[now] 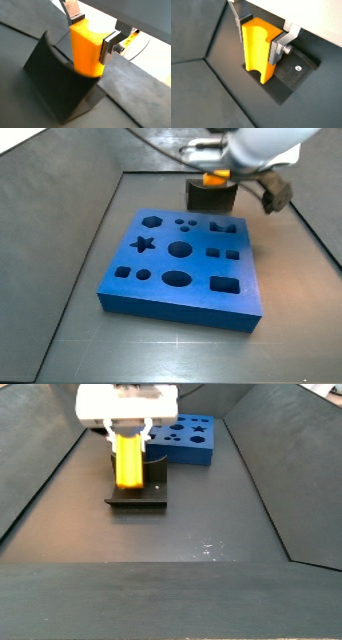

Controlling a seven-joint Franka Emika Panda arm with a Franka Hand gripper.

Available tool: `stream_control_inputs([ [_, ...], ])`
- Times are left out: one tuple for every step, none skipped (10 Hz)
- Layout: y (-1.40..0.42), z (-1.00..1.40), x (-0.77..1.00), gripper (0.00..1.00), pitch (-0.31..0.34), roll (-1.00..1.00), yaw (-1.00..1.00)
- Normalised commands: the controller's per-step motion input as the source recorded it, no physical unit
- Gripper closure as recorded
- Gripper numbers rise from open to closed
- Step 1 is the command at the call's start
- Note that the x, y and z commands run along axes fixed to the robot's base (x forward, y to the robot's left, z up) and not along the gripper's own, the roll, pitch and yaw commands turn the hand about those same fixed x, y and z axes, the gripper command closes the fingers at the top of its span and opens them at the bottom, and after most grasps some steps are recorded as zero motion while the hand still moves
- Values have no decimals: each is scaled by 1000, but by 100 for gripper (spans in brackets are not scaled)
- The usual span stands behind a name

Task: Pick up the arch object. Move up. Place the arch object on the fixture. Regrasp the arch object. Move to above the board. Insert the arch object.
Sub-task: Move to above the board.

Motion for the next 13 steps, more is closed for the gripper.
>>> stream_control_inputs([
  [-94, 1000, 203, 100, 13, 42, -246],
  [-87, 1000, 186, 100, 84, 47, -204],
  [-85, 1000, 176, 100, 127, 54, -165],
  [-81, 1000, 163, 100, 180, 62, -102],
  [-81, 1000, 161, 100, 199, 58, -72],
  [-78, 1000, 155, 100, 236, 51, -5],
  [-78, 1000, 144, 100, 261, 35, 61],
  [-72, 1000, 137, 100, 263, 16, 106],
  [-69, 1000, 131, 100, 254, 4, 134],
  [-56, 915, 105, 100, 221, -16, 176],
  [-42, 778, 75, 100, 186, -30, 198],
  [-28, 606, 44, 100, 135, -37, 211],
  [-26, 480, 30, 100, 93, -42, 208],
])
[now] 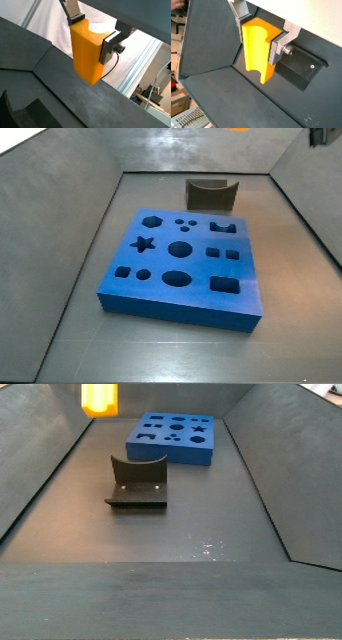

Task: Pick up the arch object. Move up. Place the arch object on the fixture. Regrasp the arch object. Move to above the board. Insert the arch object.
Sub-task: Move to above the board.

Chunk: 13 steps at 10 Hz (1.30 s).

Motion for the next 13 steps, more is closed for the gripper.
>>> stream_control_inputs([
  [-20, 318, 21, 100, 47, -48, 191],
  [-17, 235, 20, 100, 33, -46, 176],
  [-1000, 336, -783, 100, 9, -1000, -2],
  [-1000, 347, -795, 100, -10, -1000, -9],
  [-1000, 354, -846, 100, -30, -1000, -9],
  [-1000, 342, -865, 100, -41, -1000, -9],
  [-1000, 344, -869, 100, -46, -1000, -12],
  [-1000, 347, -889, 100, -45, -1000, -15],
  [-1000, 352, -915, 100, -50, -1000, -18],
  [-1000, 360, -964, 100, -59, -1000, -22],
  [-681, 247, -708, 100, -66, -1000, -26],
  [-312, 108, -379, 100, -67, -1000, -27],
  [-162, 54, -221, 100, -57, -1000, -31],
])
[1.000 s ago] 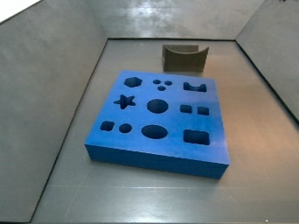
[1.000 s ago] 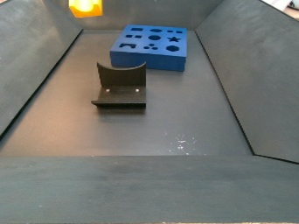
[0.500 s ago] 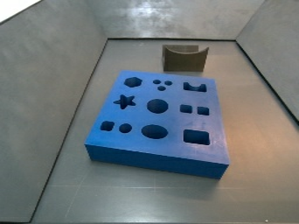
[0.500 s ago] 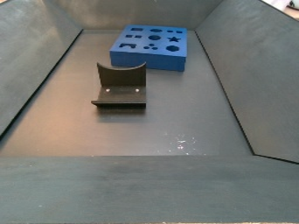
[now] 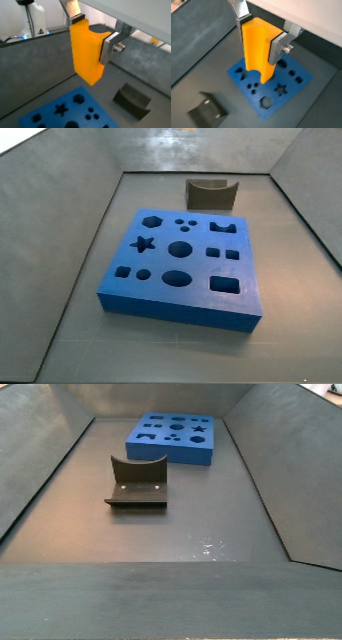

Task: Pick up the arch object. Move up. Place the arch object on the fixture. Regrasp the arch object. Move to above the board. Insert the arch object.
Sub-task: Move to above the board.

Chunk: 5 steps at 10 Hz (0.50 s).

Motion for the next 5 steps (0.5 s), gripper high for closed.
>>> stream_control_inputs([
  [-109, 49, -156, 100, -57, -1000, -33],
  [-49, 17, -101, 100, -51, -739, -29],
  [-19, 10, -75, 100, -49, -530, -19],
  [0, 3, -52, 100, -43, -306, -8],
  [4, 0, -41, 100, -34, -205, -9],
])
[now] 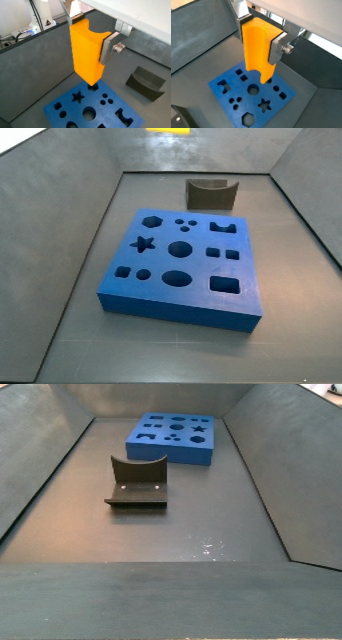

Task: Pick up the arch object. Move up. Place the arch object on the fixture. Regrasp the arch object. Move to above the board. Insert the arch object.
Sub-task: Insert the arch object.

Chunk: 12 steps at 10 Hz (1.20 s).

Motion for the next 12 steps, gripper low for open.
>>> stream_control_inputs([
  [0, 0, 0, 100, 0, 11, 0],
  [-43, 0, 0, 100, 0, 0, 20],
  [46, -103, 400, 100, 0, 0, 0],
  [146, -266, 734, 100, 0, 19, 0],
  [311, -374, 1000, 100, 70, 17, 14],
  [314, -409, 1000, 100, 67, 0, 20],
  [326, -434, 1000, 100, 51, 0, 14],
  [294, -511, 1000, 100, 53, 0, 0],
  [389, -614, 1000, 100, 10, 0, -226],
  [389, -594, 914, 100, 0, 0, -363],
  [380, -503, 957, 100, 0, 0, -314],
  [354, -457, 1000, 100, 0, -11, -246],
])
